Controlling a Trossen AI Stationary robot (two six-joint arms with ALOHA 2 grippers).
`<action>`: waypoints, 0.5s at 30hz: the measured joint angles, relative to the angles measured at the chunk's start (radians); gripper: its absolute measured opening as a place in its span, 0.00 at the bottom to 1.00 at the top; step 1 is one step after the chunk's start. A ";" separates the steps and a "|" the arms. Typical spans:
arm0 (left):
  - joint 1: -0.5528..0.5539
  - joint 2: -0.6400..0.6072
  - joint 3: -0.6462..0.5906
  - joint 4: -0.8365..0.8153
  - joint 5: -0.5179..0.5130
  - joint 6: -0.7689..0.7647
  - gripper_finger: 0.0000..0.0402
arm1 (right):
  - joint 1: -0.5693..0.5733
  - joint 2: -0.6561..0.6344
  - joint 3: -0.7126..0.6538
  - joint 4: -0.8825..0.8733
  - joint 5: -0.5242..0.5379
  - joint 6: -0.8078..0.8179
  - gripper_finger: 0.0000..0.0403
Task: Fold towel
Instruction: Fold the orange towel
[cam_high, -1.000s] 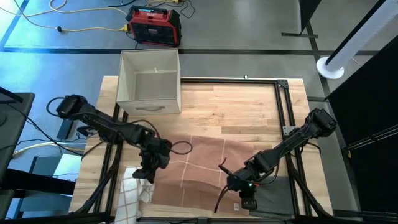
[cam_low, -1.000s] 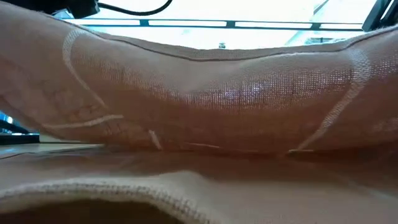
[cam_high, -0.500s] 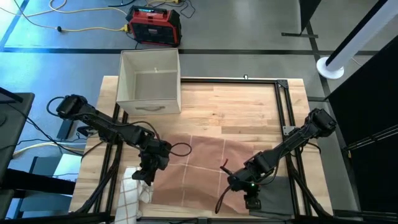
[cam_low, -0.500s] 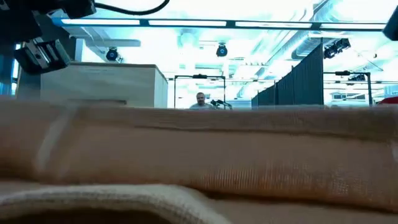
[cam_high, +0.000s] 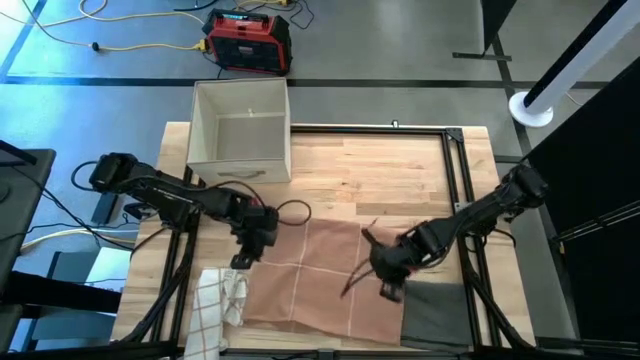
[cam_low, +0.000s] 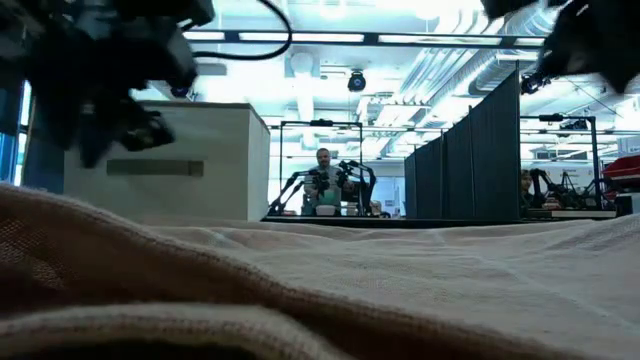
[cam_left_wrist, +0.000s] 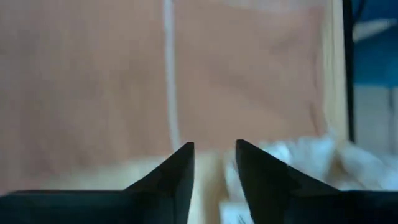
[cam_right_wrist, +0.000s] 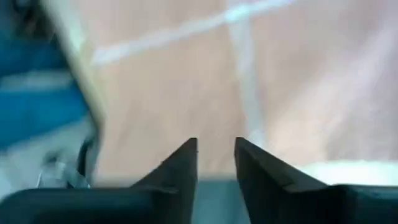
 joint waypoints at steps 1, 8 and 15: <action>0.013 0.000 -0.017 0.050 -0.004 0.003 0.20 | -0.014 -0.013 -0.034 0.027 0.044 0.031 0.15; 0.087 0.008 -0.136 0.236 -0.149 -0.042 0.02 | -0.086 -0.048 -0.294 0.233 0.181 0.202 0.02; 0.138 0.012 -0.227 0.272 -0.293 -0.102 0.01 | -0.133 -0.044 -0.420 0.309 0.248 0.261 0.01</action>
